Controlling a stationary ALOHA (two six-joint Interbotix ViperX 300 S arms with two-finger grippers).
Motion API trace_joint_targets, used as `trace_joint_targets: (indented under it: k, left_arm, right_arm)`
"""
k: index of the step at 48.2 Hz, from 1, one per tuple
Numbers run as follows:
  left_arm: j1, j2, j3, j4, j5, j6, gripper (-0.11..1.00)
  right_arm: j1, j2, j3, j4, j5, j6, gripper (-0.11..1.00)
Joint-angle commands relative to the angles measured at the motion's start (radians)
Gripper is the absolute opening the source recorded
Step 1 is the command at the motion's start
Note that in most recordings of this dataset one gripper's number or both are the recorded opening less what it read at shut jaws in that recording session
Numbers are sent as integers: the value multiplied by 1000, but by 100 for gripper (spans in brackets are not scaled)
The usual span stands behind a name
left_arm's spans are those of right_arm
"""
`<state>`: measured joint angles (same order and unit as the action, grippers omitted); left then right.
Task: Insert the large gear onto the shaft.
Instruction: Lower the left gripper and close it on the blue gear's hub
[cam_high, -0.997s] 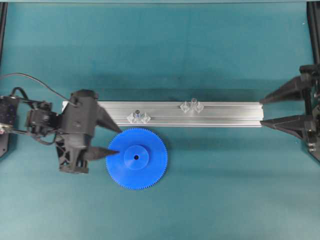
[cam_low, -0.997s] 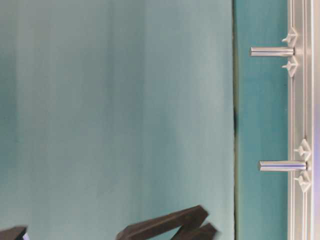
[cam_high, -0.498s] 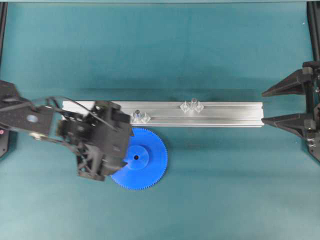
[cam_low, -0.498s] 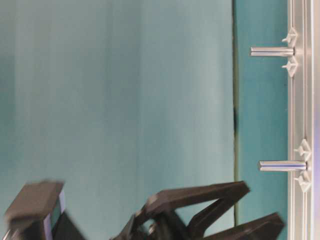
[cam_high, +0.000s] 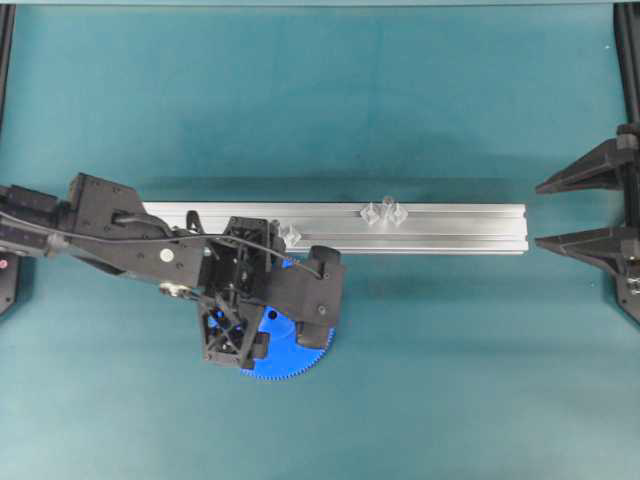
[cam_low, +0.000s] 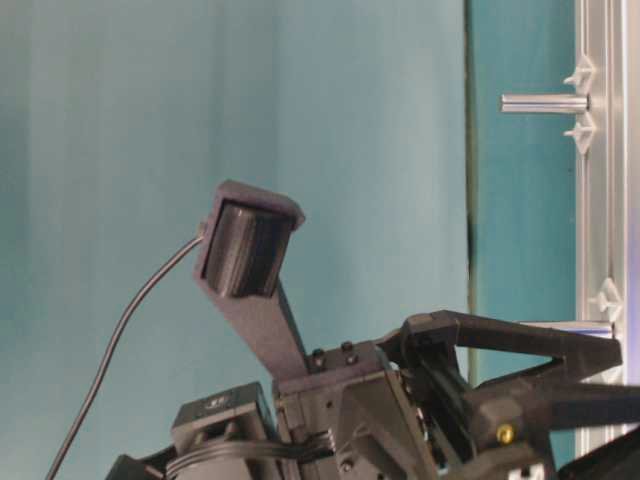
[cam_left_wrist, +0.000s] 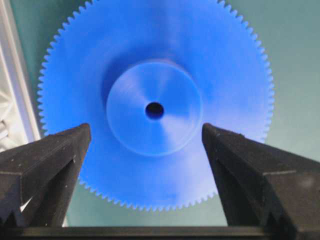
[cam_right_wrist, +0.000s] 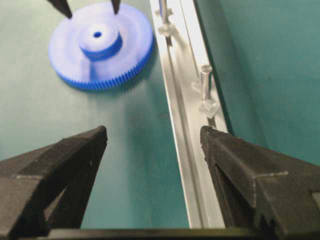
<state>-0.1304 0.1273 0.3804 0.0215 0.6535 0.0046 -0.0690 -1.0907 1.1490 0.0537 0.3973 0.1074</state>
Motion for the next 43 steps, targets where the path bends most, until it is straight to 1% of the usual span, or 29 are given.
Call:
trace_joint_targets:
  k: [1, 6, 15, 25, 43]
  left_arm:
    - [-6, -3, -6, 2, -32, -20, 93]
    - [-6, 14, 17, 2, -77, -49, 93]
    - [-6, 28, 26, 2, -95, -91, 93]
    - [-5, 35, 28, 2, -120, -97, 93]
    - [-6, 58, 32, 2, -118, -100, 93]
  right_arm:
    - [-3, 0, -14, -2, -5, 6, 86]
    - [0, -8, -12, -2, -3, 6, 86]
    - [6, -26, -3, -2, -6, 8, 86]
    - [14, -44, 5, 3, -3, 9, 86]
    - [29, -44, 5, 5, -9, 9, 86]
